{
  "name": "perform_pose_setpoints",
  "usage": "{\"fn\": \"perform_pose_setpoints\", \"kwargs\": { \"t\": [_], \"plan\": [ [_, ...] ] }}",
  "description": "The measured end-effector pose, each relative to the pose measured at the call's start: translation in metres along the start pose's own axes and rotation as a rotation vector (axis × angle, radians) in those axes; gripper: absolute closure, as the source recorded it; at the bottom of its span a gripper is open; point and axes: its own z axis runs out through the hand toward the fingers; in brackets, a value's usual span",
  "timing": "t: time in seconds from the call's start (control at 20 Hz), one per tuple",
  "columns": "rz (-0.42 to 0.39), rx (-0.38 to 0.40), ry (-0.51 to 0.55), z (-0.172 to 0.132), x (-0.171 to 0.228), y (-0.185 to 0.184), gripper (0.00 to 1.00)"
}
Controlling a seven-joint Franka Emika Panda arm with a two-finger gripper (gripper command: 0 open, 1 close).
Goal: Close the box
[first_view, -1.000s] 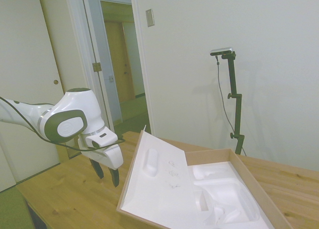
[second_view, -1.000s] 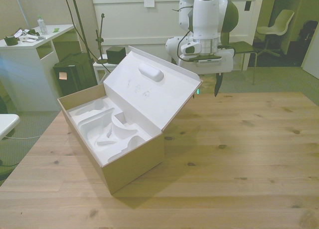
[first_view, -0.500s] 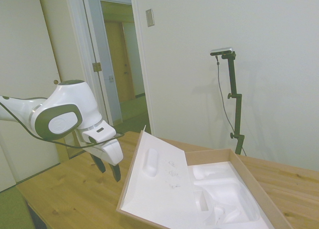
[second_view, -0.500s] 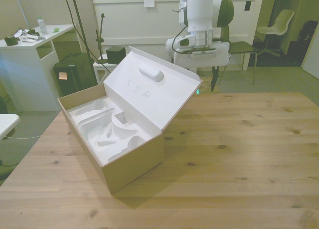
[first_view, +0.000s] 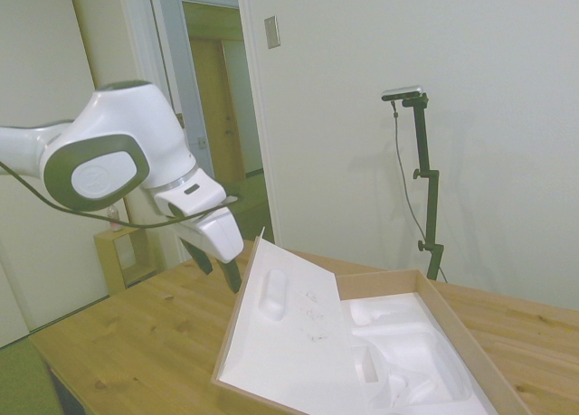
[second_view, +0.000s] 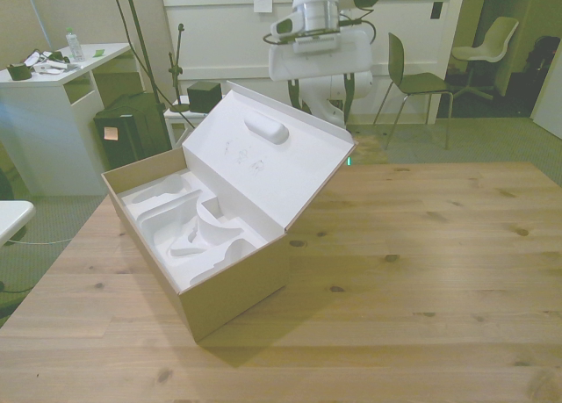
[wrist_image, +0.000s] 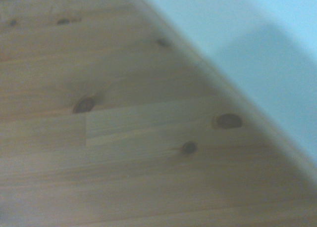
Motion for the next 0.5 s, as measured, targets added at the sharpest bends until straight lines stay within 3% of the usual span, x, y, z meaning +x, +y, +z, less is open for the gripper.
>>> {"fn": "perform_pose_setpoints", "kwargs": {
  "t": [0.3, 0.5],
  "plan": [
    [0.156, 0.039, 0.028, -0.027, 0.104, 0.031, 0.0],
    [0.216, 0.048, 0.057, -0.035, 0.147, 0.061, 0.0]
  ]
}}
